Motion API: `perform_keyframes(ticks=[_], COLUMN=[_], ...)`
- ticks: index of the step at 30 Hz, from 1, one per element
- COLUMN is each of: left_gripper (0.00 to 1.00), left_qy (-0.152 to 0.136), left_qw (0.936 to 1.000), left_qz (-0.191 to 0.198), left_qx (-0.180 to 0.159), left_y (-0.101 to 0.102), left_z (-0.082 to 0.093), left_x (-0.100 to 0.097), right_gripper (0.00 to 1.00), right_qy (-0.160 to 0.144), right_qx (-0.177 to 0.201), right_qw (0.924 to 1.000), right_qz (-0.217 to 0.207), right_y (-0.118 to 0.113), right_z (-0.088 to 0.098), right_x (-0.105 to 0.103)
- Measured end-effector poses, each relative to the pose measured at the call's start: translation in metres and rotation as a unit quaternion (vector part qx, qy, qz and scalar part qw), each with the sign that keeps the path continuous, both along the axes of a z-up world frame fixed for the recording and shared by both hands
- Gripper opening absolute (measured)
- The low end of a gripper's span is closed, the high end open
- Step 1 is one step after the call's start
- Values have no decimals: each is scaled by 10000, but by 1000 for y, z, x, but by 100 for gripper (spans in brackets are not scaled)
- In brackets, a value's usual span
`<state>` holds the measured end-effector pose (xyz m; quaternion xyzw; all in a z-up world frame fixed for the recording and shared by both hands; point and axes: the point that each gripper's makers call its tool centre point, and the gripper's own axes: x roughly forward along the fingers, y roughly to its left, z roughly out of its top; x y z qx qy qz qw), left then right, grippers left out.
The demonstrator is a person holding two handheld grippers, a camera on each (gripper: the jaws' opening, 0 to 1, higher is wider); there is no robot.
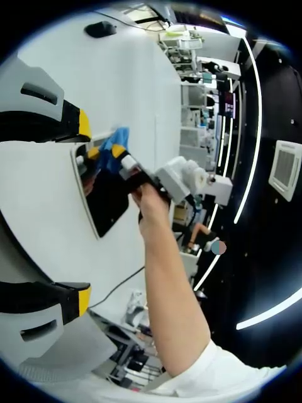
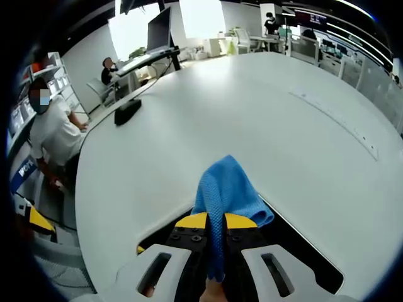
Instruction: Wipe the mirror surface with the cleaning cloth until all visible marks leave the cleaned area.
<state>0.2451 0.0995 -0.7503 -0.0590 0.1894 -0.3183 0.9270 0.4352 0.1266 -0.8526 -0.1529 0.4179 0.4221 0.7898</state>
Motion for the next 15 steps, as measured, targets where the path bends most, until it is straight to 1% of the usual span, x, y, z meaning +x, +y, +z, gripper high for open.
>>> perform_keyframes(ticks=[8, 15], left_gripper=[92, 92], left_qy=[-2, -9], left_qw=[10000, 10000], left_qz=[2, 0], left_qx=[-4, -2], left_y=[0, 0], left_z=[0, 1], left_x=[0, 0], right_gripper=[3, 3], right_qy=[-16, -21], right_qx=[1, 14], right_qw=[10000, 10000], right_qz=[-18, -34], right_y=[0, 0], right_z=[0, 1], right_x=[1, -4])
